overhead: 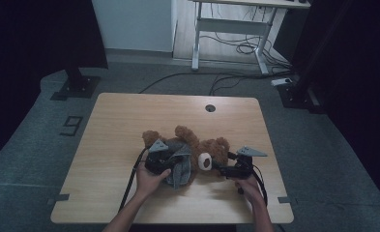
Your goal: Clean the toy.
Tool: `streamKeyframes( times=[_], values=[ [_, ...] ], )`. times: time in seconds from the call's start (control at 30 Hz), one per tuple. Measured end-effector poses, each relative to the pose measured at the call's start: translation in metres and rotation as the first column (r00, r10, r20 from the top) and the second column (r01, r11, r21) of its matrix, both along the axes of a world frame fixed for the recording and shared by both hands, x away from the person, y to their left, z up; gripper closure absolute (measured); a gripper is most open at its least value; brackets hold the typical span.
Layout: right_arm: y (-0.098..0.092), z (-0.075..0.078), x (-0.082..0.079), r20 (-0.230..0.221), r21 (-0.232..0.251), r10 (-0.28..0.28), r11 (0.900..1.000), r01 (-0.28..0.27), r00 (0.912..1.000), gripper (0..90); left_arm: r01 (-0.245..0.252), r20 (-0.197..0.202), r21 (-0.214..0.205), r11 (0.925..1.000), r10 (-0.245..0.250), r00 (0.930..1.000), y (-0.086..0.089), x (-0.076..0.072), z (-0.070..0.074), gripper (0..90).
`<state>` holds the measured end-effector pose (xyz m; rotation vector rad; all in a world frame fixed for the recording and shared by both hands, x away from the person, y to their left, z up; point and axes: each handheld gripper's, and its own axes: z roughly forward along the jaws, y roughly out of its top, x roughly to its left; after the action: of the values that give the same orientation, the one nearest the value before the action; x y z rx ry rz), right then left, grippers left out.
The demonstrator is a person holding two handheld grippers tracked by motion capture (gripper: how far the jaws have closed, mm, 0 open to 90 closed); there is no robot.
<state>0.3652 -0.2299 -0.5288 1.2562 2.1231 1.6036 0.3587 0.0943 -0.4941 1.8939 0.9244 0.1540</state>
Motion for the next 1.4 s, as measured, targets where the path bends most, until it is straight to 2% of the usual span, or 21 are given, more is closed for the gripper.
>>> streamKeyframes(
  times=[0.03,0.13,0.27,0.5,0.53,0.57,0.63,0.67,0.7,0.8,0.83,0.87,0.9,0.93,1.0,1.03,1.07,1.1,1.17,1.2,1.4],
  values=[
    [0.000,-0.001,-0.001,0.003,0.012,0.015,0.9998,-0.015,0.9999,15.5,0.000,-0.002,-0.003,1.0000,0.000,1.0000,0.000,0.000,-0.001,82.3],
    [0.001,-0.002,-0.004,0.025,0.004,0.038,0.9993,-0.038,0.9990,26.4,0.002,-0.009,-0.021,0.9998,-0.002,1.0000,0.002,-0.001,-0.003,82.3],
    [0.002,0.000,-0.010,0.031,-0.015,0.028,0.9995,-0.028,0.9991,41.8,0.003,-0.016,-0.030,0.9996,-0.003,0.9999,0.003,-0.003,-0.003,82.2],
    [0.001,0.000,-0.016,0.073,-0.048,0.038,0.9982,-0.035,0.9966,48.2,-0.002,-0.017,-0.022,0.9997,0.002,0.9999,0.001,-0.009,0.002,82.0],
    [0.001,0.000,-0.017,0.079,-0.056,0.039,0.9978,-0.035,0.9961,48.7,-0.004,-0.021,-0.020,0.9998,0.003,0.9998,-0.001,-0.011,0.010,81.8],
    [0.001,0.000,-0.017,0.079,-0.056,0.039,0.9978,-0.035,0.9961,48.7,-0.004,-0.021,-0.020,0.9998,0.003,0.9998,-0.001,-0.011,0.010,81.7],
    [0.001,0.000,-0.018,0.086,-0.062,0.034,0.9976,-0.029,0.9957,49.3,0.009,-0.007,-0.010,0.9999,-0.009,0.9999,-0.008,-0.014,0.021,81.6],
    [0.002,0.000,-0.019,0.090,-0.065,0.030,0.9976,-0.024,0.9954,49.5,0.035,0.016,-0.009,0.9993,-0.035,0.9993,-0.019,-0.017,0.034,81.5],
    [0.002,0.000,-0.019,0.090,-0.065,0.030,0.9976,-0.024,0.9954,49.5,0.035,0.016,-0.009,0.9993,-0.035,0.9993,-0.019,-0.017,0.034,81.5],
    [0.003,0.001,-0.020,0.100,-0.074,0.025,0.9971,-0.017,0.9947,49.4,0.076,0.051,0.009,0.9971,-0.076,0.9958,-0.044,-0.017,0.050,81.4],
    [0.003,0.001,-0.021,0.105,-0.075,0.021,0.9971,-0.013,0.9942,49.5,0.089,0.054,0.013,0.9960,-0.089,0.9945,-0.054,-0.017,0.054,81.4],
    [0.004,0.001,-0.022,0.104,-0.076,0.019,0.9970,-0.011,0.9944,49.4,0.112,0.054,0.027,0.9933,-0.113,0.9921,-0.075,-0.014,0.057,81.2],
    [0.004,0.001,-0.023,0.107,-0.077,0.017,0.9970,-0.009,0.9941,49.4,0.120,0.051,0.038,0.9920,-0.122,0.9912,-0.085,-0.012,0.056,81.2],
    [0.004,0.001,-0.023,0.107,-0.077,0.017,0.9970,-0.009,0.9941,49.4,0.120,0.051,0.038,0.9920,-0.122,0.9912,-0.085,-0.012,0.056,81.1],
    [0.004,0.000,-0.023,0.111,-0.079,0.015,0.9969,-0.006,0.9937,49.4,0.126,0.035,0.058,0.9903,-0.128,0.9911,-0.103,-0.007,0.051,81.1],
    [0.004,0.000,-0.023,0.113,-0.080,0.014,0.9968,-0.005,0.9935,49.4,0.123,0.029,0.071,0.9899,-0.125,0.9917,-0.110,-0.004,0.046,81.1],
    [0.004,0.000,-0.024,0.117,-0.083,0.013,0.9965,-0.003,0.9931,49.6,0.111,0.012,0.080,0.9906,-0.112,0.9936,-0.118,0.002,0.035,80.9],
    [0.004,0.000,-0.024,0.117,-0.083,0.013,0.9965,-0.003,0.9931,49.6,0.111,0.012,0.080,0.9906,-0.112,0.9936,-0.118,0.002,0.035,81.1],
    [0.003,-0.001,-0.024,0.113,-0.093,0.005,0.9956,0.006,0.9936,50.3,0.106,0.001,0.036,0.9937,-0.106,0.9944,-0.115,0.005,0.028,81.2],
    [0.002,-0.002,-0.023,0.111,-0.084,0.009,0.9964,0.001,0.9938,50.5,0.100,0.009,0.020,0.9948,-0.100,0.9950,-0.110,0.005,0.027,81.3],
    [0.002,-0.002,-0.023,0.114,-0.079,0.011,0.9969,-0.002,0.9935,50.5,0.065,0.027,0.003,0.9979,-0.065,0.9975,-0.090,0.001,0.028,81.1]
  ],
)
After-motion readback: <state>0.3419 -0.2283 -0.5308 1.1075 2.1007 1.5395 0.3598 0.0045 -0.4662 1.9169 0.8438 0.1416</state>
